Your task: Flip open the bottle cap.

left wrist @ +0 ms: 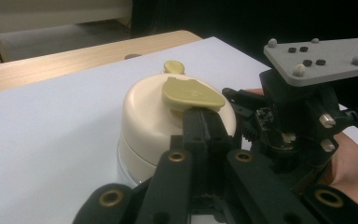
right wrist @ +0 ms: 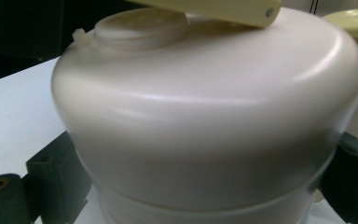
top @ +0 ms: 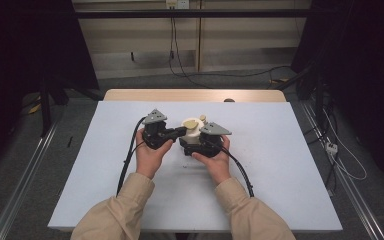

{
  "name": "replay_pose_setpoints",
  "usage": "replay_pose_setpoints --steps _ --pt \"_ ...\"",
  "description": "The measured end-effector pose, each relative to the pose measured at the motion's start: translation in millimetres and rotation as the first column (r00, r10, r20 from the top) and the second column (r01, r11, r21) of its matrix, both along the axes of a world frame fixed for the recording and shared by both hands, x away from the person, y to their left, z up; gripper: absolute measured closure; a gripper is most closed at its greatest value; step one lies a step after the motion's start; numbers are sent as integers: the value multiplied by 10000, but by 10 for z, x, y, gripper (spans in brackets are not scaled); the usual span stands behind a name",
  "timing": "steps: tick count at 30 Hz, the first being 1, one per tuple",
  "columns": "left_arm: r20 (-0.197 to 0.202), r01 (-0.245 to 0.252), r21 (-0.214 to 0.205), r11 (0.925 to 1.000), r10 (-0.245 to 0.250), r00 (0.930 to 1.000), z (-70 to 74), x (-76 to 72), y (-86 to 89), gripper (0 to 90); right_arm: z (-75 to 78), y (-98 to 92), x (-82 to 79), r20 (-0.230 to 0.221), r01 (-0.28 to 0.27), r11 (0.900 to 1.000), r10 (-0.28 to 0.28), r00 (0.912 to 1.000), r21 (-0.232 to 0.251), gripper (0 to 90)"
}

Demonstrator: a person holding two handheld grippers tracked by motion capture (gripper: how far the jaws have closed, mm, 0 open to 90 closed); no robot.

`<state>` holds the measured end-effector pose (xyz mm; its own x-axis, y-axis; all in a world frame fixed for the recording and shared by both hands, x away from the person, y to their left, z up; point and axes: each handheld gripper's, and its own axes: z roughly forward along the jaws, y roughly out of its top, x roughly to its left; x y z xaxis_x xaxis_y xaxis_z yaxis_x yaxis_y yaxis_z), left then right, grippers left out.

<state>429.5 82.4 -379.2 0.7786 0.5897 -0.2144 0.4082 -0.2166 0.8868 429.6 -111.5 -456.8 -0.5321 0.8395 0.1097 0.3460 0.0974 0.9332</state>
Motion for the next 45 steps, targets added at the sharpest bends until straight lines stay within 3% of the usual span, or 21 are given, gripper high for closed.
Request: replay_pose_setpoints --steps 45 --pt "149 -256 87 9996 255 9996 57 39 -57 900 7 8 -6 69 1 9999 0 10000 -127 50"
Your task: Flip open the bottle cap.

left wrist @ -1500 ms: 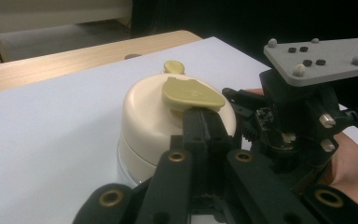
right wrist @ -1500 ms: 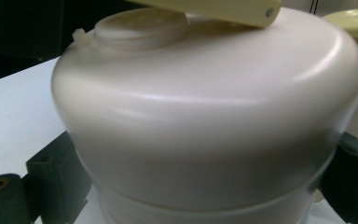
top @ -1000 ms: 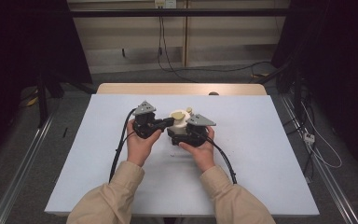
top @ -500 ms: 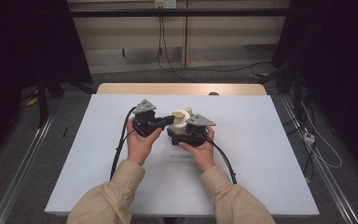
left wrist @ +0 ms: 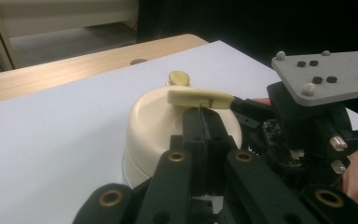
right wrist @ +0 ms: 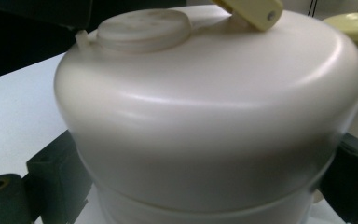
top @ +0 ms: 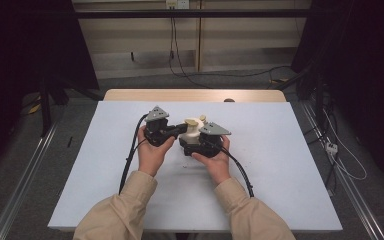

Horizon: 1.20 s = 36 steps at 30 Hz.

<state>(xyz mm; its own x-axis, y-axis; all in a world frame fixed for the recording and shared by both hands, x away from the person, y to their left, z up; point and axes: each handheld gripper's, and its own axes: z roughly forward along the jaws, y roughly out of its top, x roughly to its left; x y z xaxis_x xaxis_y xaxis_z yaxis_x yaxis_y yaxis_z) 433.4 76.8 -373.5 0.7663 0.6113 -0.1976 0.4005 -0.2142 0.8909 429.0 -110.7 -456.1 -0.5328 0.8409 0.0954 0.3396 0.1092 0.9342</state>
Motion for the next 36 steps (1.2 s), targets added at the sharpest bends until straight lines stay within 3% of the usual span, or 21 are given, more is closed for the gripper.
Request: replay_pose_setpoints --steps 36 --pt "36 -170 -71 9998 170 9998 61 73 -78 900 0 -1 -1 -14 7 10000 -7 10000 42 50"
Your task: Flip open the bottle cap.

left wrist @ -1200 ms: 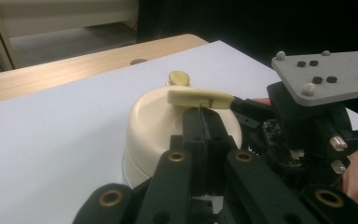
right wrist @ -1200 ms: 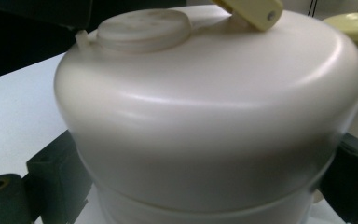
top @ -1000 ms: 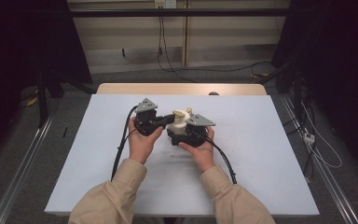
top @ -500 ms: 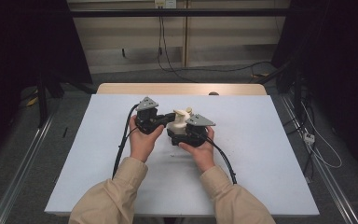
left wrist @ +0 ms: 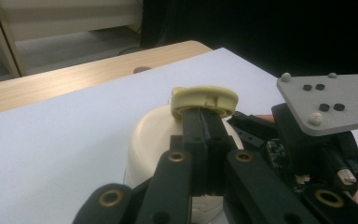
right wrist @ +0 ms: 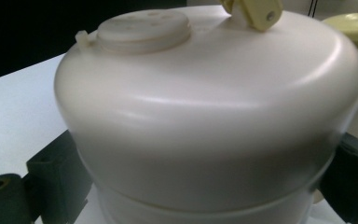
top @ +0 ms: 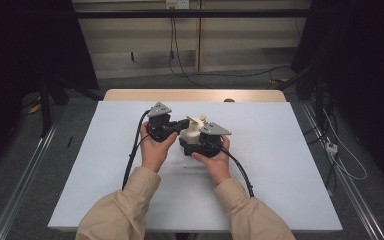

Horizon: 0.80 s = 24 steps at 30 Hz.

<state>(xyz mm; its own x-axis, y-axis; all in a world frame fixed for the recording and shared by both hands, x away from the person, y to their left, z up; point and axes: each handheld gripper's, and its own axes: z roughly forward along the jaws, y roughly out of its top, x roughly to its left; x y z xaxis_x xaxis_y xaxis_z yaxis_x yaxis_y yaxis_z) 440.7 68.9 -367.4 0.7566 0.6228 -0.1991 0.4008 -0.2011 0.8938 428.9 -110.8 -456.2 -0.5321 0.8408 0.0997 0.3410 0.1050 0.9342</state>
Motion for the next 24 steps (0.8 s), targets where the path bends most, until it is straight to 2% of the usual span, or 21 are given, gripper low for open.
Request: replay_pose_setpoints --steps 24 --pt "36 -120 38 9999 120 9999 35 49 -46 900 1 -2 2 9 -16 10000 16 10000 18 50"
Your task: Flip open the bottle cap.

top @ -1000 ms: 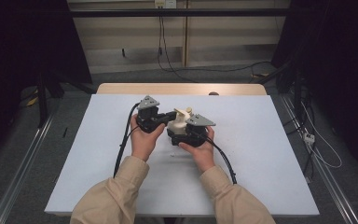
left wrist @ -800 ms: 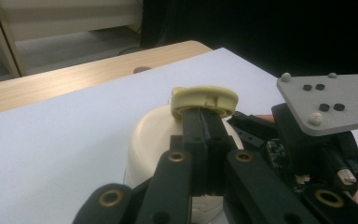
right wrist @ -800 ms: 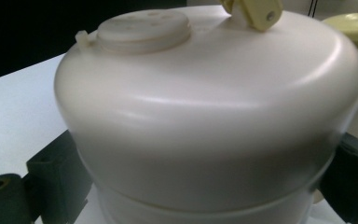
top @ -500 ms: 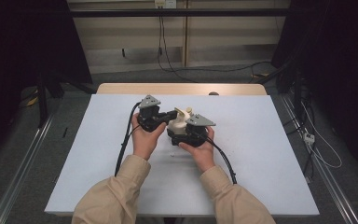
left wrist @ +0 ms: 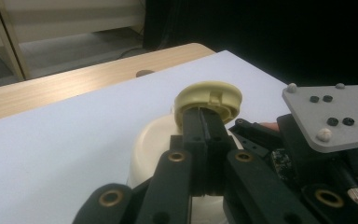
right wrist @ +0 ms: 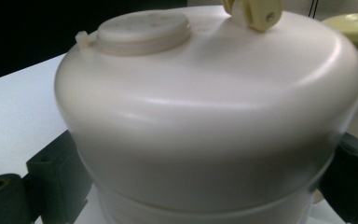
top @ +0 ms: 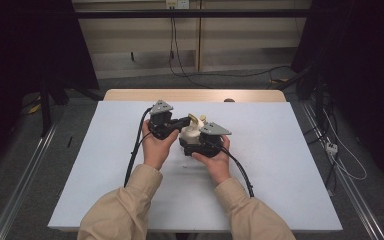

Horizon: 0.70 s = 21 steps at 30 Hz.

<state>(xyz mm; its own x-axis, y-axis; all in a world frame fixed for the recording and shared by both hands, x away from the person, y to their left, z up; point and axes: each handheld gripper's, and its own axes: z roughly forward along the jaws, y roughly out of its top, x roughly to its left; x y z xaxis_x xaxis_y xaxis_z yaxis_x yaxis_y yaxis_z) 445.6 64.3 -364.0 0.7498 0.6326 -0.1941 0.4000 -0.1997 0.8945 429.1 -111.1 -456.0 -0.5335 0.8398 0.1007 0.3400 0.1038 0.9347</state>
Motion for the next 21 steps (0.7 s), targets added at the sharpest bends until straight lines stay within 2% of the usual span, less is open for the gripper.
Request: replay_pose_setpoints --steps 21 --pt "-42 -38 -4 10000 38 10000 5 34 -40 900 2 -3 0 -7 -18 10000 18 10000 4 50"
